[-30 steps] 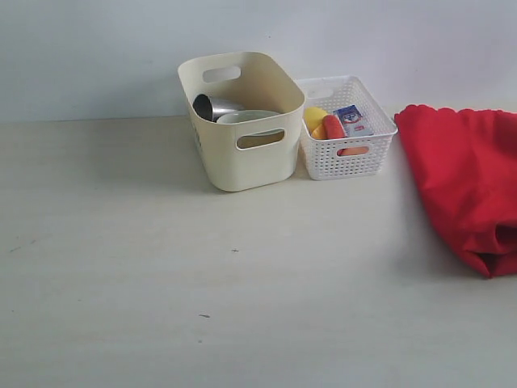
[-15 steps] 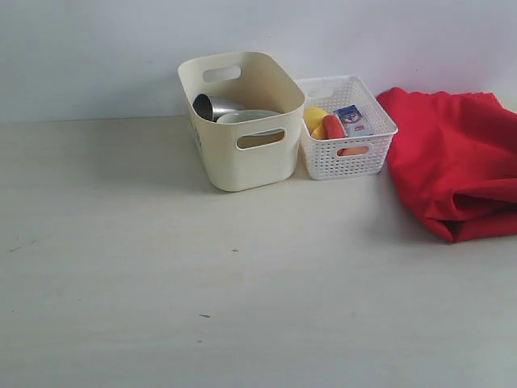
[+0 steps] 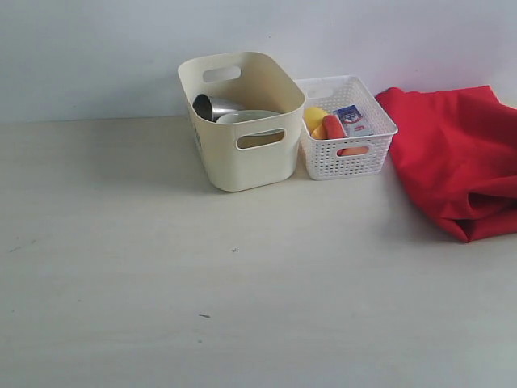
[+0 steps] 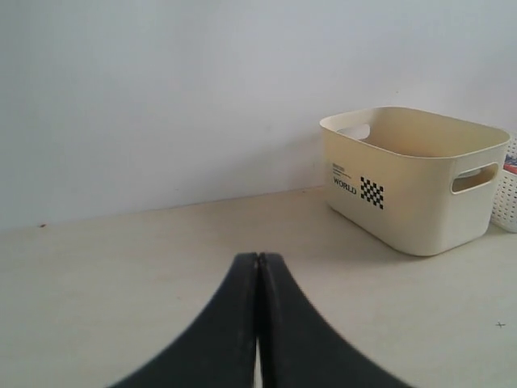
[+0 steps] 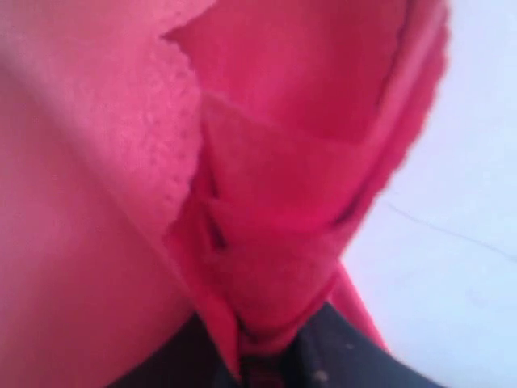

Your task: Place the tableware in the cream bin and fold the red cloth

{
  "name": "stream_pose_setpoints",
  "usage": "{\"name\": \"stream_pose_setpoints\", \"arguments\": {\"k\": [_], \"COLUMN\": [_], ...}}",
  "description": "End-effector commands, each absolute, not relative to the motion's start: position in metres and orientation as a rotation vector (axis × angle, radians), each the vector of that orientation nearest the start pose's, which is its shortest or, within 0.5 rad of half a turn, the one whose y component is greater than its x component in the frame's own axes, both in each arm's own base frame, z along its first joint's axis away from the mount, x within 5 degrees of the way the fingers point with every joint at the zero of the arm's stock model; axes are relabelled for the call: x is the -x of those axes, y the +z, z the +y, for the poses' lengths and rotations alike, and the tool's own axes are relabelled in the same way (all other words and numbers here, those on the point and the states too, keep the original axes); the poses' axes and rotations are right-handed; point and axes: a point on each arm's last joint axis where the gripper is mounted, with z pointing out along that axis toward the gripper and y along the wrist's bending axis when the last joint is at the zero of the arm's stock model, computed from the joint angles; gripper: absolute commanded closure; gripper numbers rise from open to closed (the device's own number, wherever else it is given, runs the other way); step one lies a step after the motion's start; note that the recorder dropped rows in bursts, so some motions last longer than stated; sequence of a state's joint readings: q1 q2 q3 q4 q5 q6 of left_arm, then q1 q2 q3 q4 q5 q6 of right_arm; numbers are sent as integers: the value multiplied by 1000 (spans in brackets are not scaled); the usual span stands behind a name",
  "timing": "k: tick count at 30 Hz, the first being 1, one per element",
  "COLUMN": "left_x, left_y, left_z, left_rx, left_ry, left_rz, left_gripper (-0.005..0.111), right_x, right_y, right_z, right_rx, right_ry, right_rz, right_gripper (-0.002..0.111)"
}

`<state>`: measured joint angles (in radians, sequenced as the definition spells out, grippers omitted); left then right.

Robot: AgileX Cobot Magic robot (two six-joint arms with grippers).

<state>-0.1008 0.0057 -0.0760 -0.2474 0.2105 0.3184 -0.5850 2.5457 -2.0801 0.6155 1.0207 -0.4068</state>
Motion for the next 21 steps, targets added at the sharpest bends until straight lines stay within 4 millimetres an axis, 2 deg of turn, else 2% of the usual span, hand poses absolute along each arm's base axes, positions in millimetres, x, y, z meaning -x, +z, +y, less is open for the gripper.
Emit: {"name": "stream_pose_setpoints", "arguments": {"k": [1, 4, 9, 13, 17, 21], "left_x": [-53, -53, -52, -52, -52, -52], "left_y": [213, 212, 211, 210, 210, 210], "left_z": [-10, -10, -10, -11, -11, -11], "left_rx": [-181, -185, -189, -190, -190, -190], "left_ry": [-61, -63, -65, -66, -66, -66], "left_rz": [1624, 1636, 1650, 1652, 1652, 1652], "left_gripper": [107, 107, 107, 107, 107, 107], "right_x": [-459, -461, -461, -459, -450, -441], "right_y": [106, 110, 120, 129, 138, 166], "right_z": [-253, -254, -253, -255, -266, -273], "right_rx": [-554, -540, -508, -521, -622, -621], "right_ry": [464, 455, 486, 457, 276, 88], "right_rz": [2606, 2605, 2624, 2670, 2771, 2788], "right_gripper": [72, 54, 36, 33, 33, 33]}}
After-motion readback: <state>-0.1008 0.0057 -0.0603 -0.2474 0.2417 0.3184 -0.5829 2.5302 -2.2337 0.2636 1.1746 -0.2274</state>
